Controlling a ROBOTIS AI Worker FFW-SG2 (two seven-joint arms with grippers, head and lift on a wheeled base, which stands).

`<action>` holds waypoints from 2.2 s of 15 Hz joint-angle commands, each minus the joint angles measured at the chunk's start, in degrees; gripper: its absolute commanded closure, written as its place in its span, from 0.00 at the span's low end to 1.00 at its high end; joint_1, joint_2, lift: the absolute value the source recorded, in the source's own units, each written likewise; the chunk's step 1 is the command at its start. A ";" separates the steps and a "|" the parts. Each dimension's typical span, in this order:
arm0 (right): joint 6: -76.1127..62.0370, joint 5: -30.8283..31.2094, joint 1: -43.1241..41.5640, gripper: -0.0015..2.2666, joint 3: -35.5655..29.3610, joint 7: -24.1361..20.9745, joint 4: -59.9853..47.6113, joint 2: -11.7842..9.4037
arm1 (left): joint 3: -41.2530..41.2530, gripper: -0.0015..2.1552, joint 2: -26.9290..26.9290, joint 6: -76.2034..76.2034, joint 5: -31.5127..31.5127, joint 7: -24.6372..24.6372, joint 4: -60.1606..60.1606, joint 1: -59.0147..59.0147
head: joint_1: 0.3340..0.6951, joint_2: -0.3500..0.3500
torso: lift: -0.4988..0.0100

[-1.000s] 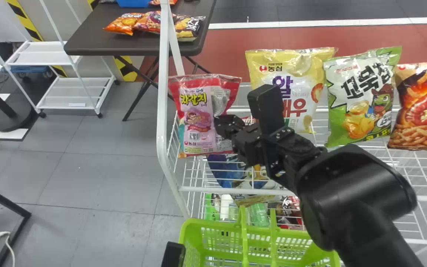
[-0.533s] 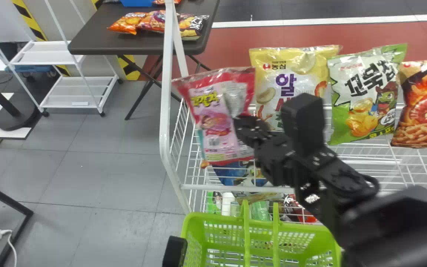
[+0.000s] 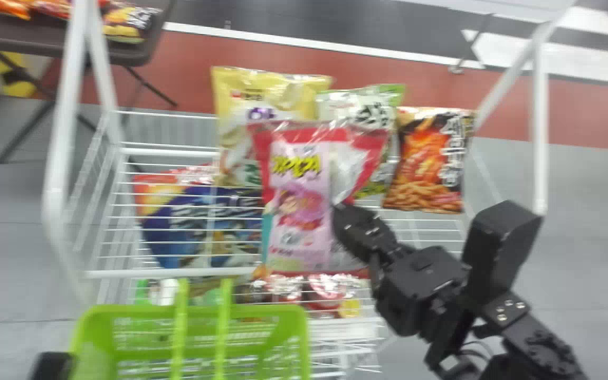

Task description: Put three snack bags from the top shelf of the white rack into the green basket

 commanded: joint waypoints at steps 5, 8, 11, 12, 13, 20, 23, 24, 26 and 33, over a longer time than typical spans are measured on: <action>16.73 -9.75 8.28 0.93 -9.07 5.98 -0.61 -0.24 | 0.17 1.00 -0.82 -0.35 0.09 2.02 -0.63 -0.11 | 1.00 0.00 | 0.98; 20.07 -13.53 8.02 0.92 -8.63 7.73 4.05 -0.24 | -0.62 1.00 -0.91 -0.18 0.09 2.72 -0.63 -0.90 | 1.00 0.00 | 0.98; 17.60 -13.44 5.65 0.93 -4.94 8.61 12.49 -1.03 | -0.62 1.00 -0.65 0.35 0.00 2.63 -0.81 -0.99 | 1.00 0.00 | 0.98; 16.90 -14.06 4.77 0.92 -3.62 8.70 14.60 -1.12 | -0.62 1.00 -0.47 0.70 0.00 2.46 -1.07 -0.99 | 1.00 0.00 | 0.98; 16.55 -14.58 3.98 0.92 -2.48 8.70 15.47 -1.21 | -0.71 1.00 -0.47 0.88 0.00 2.46 -1.34 -0.82 | 1.00 0.00 | 0.98; 9.87 -18.10 -0.33 0.92 6.57 6.85 21.80 -1.21 | -2.11 1.00 -0.30 1.40 -0.35 2.72 -1.86 -0.64 | 1.00 0.18 | 0.98; 9.69 -20.30 -3.49 0.92 7.19 9.32 27.60 -1.47 | -2.64 1.00 -0.30 1.40 -0.52 2.72 -1.77 -0.55 | 1.00 0.27 | 0.98; 9.69 -20.82 -4.99 0.92 7.19 10.81 29.89 -1.56 | -3.08 1.00 -0.30 1.40 -0.52 2.72 -1.86 -0.55 | 1.00 0.29 | 0.98; 6.53 -18.28 -7.62 0.80 7.89 10.99 34.37 -1.47 | -3.34 1.00 -0.30 1.40 -0.70 2.72 -2.13 -0.38 | 1.00 0.32 | 0.98; -5.42 -7.55 -7.10 0.01 6.66 6.94 36.13 -1.21 | -3.78 1.00 -0.21 1.40 -0.96 2.72 -3.01 0.68 | 1.00 0.17 | 0.98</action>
